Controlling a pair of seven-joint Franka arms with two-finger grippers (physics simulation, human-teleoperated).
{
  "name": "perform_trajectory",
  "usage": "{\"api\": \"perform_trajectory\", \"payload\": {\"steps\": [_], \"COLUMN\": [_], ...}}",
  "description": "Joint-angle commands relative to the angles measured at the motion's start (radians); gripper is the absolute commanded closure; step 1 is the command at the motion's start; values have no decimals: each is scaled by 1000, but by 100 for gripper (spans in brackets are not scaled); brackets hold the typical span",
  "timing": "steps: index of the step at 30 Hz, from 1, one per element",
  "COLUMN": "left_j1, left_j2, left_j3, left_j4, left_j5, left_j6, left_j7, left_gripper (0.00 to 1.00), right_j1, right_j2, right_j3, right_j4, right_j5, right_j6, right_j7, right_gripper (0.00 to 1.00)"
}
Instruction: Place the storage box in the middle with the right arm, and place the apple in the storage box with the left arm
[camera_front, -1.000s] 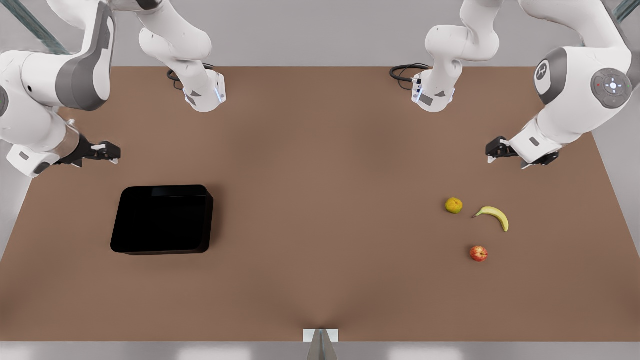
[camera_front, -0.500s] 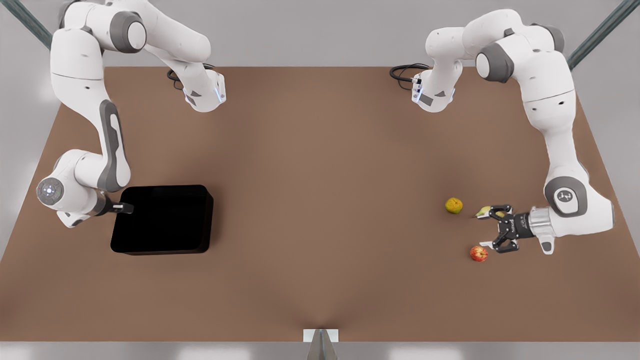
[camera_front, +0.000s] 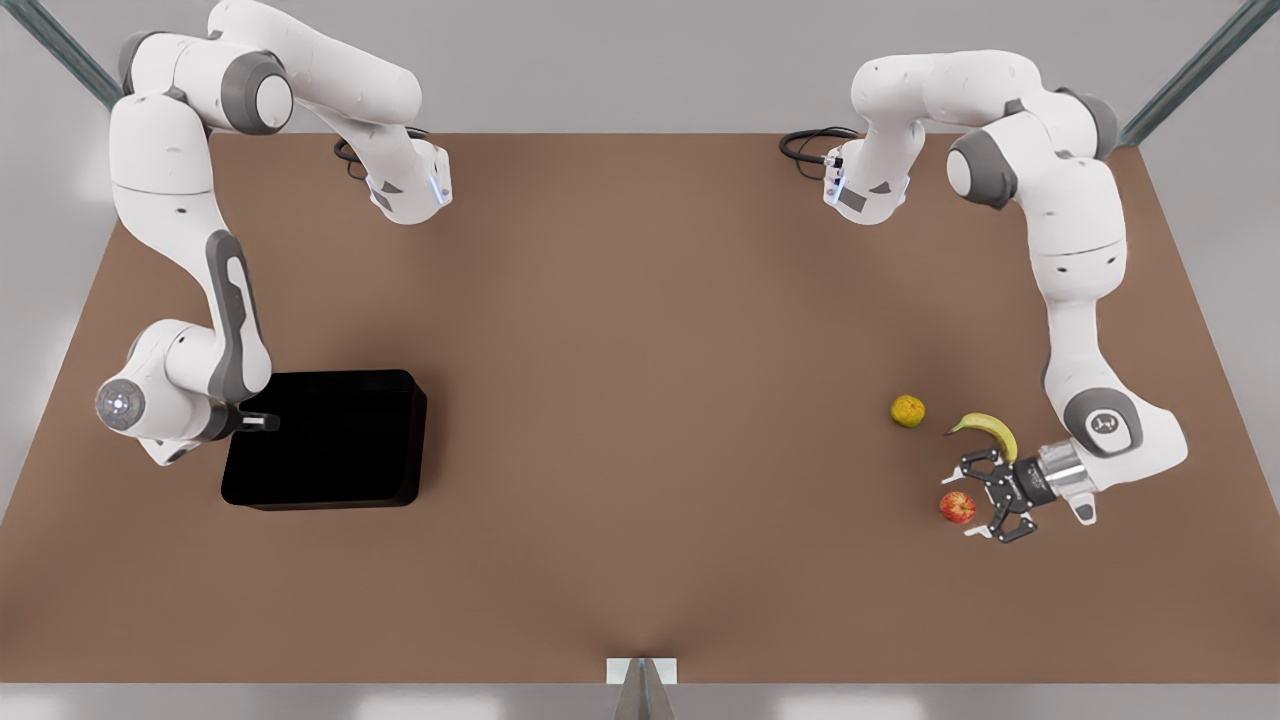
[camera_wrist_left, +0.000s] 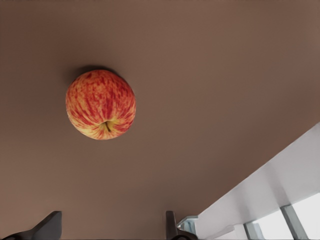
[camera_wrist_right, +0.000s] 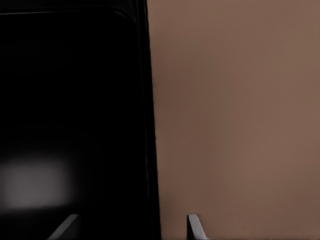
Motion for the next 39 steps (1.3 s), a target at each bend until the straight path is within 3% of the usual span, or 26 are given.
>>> {"api": "perform_trajectory", "payload": {"steps": [1,3,7,11,20,30,34,39], "left_j1": [0,-5,-11,-2,55,55,57,55], "left_j2": [4,10,27,38,87,121,122,128], "left_j3": [0,-14,-18,-17,-17,-20,-20,-20], "left_j4": [0,-11,-34,-34,-34,-49,-52,-68], "left_j5": [-3,-5,-11,-14,-107,-318,-330,-364], "left_j6": [0,42,51,66,57,34,31,34], "left_j7": [5,12,23,40,97,103,105,126], "left_gripper": [0,0,0,0,0,0,5,6], "right_j1": [-1,-2,-2,0,5,9,12,242], "right_j2": [0,7,14,17,33,27,8,0], "right_j3": [0,0,-11,-17,-17,-6,28,58], "right_j4": [0,2,6,6,26,57,126,279], "right_j5": [0,0,-3,-1,-8,0,3,28], "right_j6": [0,0,-2,-3,-18,-28,-130,-195], "right_j7": [0,0,-31,-60,-101,-127,-126,-106], "right_gripper": [36,36,62,72,79,79,79,79]}}
